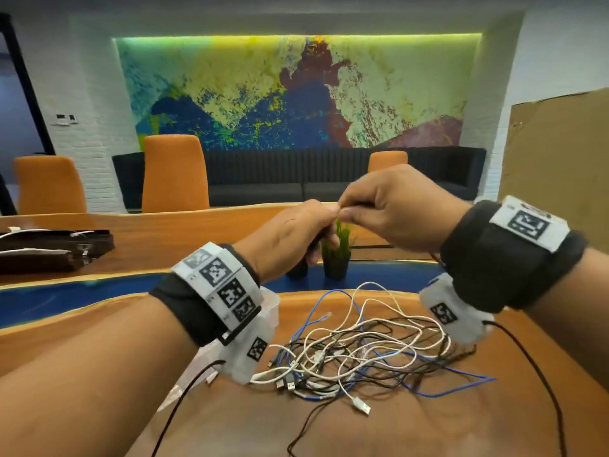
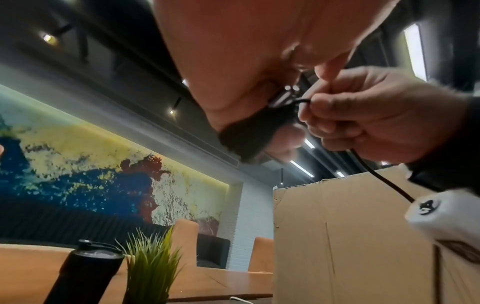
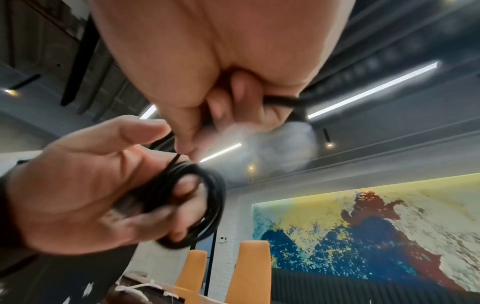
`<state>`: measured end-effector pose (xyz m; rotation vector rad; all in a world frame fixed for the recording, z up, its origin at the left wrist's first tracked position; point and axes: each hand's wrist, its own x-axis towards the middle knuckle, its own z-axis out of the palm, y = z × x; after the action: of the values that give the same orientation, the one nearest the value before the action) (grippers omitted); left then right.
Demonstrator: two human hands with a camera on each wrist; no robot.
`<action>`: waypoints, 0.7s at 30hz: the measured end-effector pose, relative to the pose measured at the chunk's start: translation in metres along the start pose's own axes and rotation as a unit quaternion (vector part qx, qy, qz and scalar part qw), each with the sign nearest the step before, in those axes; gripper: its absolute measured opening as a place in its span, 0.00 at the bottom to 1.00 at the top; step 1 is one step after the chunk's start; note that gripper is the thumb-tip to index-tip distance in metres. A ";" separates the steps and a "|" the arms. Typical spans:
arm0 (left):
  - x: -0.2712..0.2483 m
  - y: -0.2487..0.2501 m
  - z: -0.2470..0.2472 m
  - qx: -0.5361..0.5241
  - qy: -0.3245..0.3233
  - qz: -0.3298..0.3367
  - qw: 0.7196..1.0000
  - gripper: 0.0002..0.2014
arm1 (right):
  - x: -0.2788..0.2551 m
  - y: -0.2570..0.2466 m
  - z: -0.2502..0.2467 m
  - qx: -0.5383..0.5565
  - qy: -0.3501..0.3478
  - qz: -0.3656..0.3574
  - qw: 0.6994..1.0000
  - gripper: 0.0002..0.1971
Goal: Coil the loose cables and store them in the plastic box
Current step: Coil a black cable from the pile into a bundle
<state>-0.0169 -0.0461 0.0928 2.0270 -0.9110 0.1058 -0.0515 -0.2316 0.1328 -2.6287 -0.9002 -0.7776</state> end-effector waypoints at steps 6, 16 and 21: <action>-0.010 0.003 -0.008 -0.178 -0.018 -0.056 0.982 0.14 | 0.006 0.023 -0.002 0.052 0.106 0.065 0.991 0.06; -0.007 0.007 -0.011 -0.471 0.012 -0.115 0.874 0.17 | -0.006 0.012 0.032 0.435 -0.031 0.211 0.875 0.18; -0.004 0.010 -0.005 -0.437 0.013 -0.086 0.895 0.10 | 0.006 -0.001 0.025 0.444 -0.040 0.170 0.879 0.17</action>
<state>-0.0249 -0.0434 0.1012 1.2385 -0.5904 -0.3257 -0.0381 -0.2174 0.1155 -1.8977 -0.5735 -0.0927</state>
